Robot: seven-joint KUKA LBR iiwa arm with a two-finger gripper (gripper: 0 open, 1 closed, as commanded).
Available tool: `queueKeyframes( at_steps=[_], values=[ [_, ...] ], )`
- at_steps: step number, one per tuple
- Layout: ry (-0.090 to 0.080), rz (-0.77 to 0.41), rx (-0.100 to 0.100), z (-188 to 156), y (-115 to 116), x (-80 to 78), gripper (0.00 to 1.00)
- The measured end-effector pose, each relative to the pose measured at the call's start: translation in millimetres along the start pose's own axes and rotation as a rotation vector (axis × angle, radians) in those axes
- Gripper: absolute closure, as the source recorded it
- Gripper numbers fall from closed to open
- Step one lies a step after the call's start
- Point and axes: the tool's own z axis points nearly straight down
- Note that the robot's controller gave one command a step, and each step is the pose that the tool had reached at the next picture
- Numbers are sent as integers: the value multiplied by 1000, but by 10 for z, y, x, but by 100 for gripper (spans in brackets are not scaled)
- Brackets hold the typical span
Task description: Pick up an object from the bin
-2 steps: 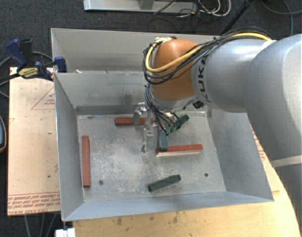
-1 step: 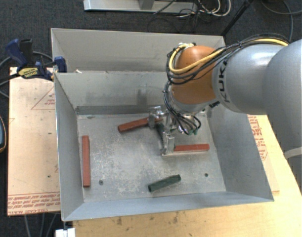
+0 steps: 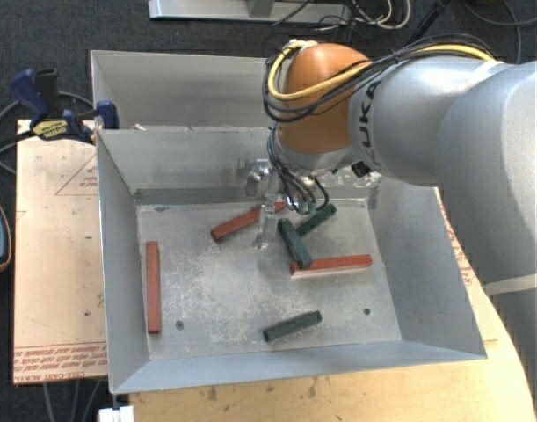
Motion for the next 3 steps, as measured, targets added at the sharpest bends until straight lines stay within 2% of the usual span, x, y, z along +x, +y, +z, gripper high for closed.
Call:
queueKeyframes(
  at_steps=[1,2,3],
  values=[
    [9,37,2,522,203,84,0],
    [4,40,1,485,191,64,100],
    [-6,46,0,-1301,249,188,100]
  ],
)
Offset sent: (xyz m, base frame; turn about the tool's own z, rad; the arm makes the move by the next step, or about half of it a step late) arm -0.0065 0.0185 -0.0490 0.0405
